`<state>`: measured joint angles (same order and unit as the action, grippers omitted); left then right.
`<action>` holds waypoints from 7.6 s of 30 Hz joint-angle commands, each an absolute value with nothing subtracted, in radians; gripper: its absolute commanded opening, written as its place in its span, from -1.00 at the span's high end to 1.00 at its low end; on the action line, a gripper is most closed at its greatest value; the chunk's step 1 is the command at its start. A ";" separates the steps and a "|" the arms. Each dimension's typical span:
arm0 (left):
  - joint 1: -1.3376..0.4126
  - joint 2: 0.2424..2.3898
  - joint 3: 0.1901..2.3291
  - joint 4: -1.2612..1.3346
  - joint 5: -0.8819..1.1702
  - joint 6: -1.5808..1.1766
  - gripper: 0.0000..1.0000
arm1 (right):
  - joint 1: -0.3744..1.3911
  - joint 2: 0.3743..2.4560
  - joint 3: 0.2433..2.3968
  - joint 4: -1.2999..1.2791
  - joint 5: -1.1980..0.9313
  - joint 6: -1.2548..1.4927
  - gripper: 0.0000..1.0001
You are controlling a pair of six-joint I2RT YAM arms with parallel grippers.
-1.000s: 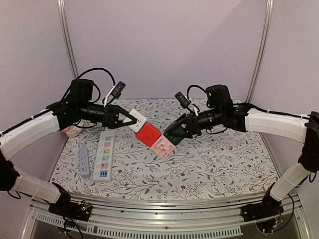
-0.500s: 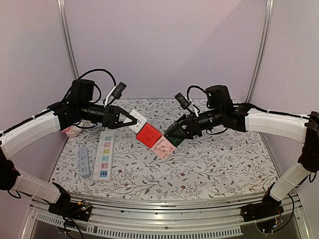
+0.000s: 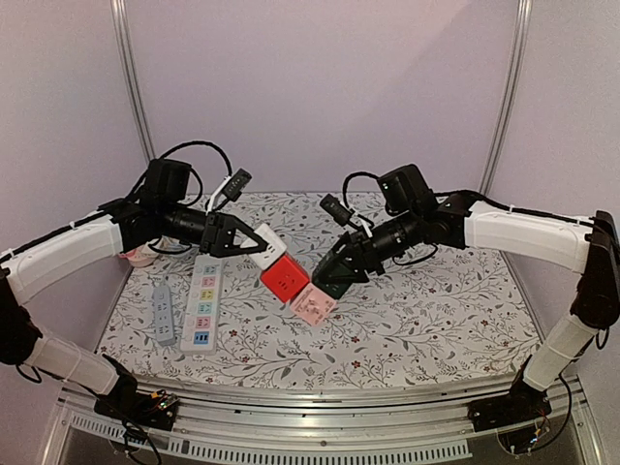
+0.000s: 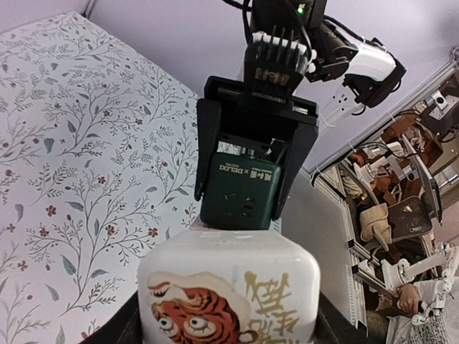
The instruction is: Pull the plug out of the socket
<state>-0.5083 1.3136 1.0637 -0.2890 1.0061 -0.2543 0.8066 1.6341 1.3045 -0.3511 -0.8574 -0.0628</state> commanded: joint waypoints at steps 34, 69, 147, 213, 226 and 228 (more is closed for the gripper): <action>-0.461 1.244 1.080 -0.143 0.945 -0.340 1.00 | 0.739 1.589 1.154 -0.201 -0.805 0.087 0.46; -0.369 1.176 1.060 -0.090 0.939 -0.373 1.00 | 0.725 1.630 1.206 -0.342 -0.861 -0.021 0.48; -0.566 1.975 1.503 -0.559 0.447 -0.367 0.41 | 0.722 1.617 1.170 -0.267 -0.870 0.030 0.47; -0.622 1.512 1.205 -0.514 0.877 -0.114 -0.99 | 0.723 1.426 1.081 -0.120 -0.917 0.108 0.48; -0.663 1.547 1.217 -0.521 0.979 -0.112 -0.99 | 0.723 1.402 1.069 -0.080 -0.950 0.136 0.48; -0.669 1.554 1.219 -0.520 1.009 -0.113 -0.99 | 0.722 1.402 1.070 -0.073 -0.957 0.142 0.48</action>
<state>-0.6468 1.5318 1.1961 -0.5076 0.9436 -0.1234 0.7197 1.4429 1.0676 -0.1600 -0.8997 0.1207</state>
